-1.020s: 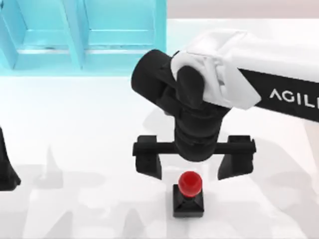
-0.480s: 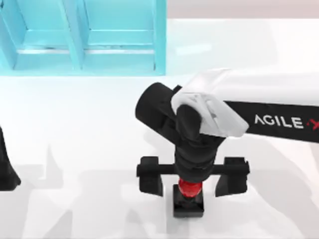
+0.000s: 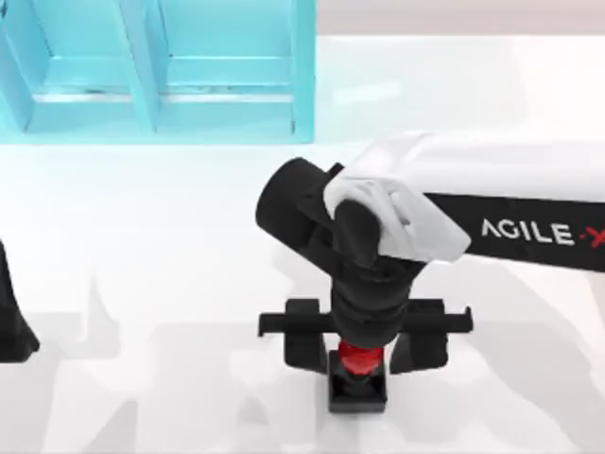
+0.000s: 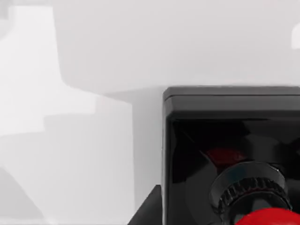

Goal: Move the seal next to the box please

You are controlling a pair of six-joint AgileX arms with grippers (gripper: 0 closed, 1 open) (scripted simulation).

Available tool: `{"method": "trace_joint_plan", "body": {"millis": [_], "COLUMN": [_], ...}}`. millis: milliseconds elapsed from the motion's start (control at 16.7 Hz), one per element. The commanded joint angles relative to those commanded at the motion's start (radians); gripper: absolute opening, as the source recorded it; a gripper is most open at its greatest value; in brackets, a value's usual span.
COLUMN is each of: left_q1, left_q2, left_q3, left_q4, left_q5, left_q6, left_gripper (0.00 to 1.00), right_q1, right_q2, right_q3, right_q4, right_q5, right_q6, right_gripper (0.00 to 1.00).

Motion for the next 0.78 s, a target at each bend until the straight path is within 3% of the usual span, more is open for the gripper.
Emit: {"method": "trace_joint_plan", "body": {"millis": [360,780], "left_q1": [0.0,0.0], "left_q2": [0.0,0.0], "left_q3": [0.0,0.0], "left_q4": [0.0,0.0], "left_q5": [0.0,0.0], "left_q6": [0.0,0.0], "left_gripper": [1.0,1.0], "right_q1": [0.0,0.0], "right_q2": [0.0,0.0], "right_q3": [0.0,0.0], "right_q4": [0.0,0.0], "right_q5": [0.0,0.0], "right_q6": [0.0,0.0], "right_gripper": [0.02,0.0]}}
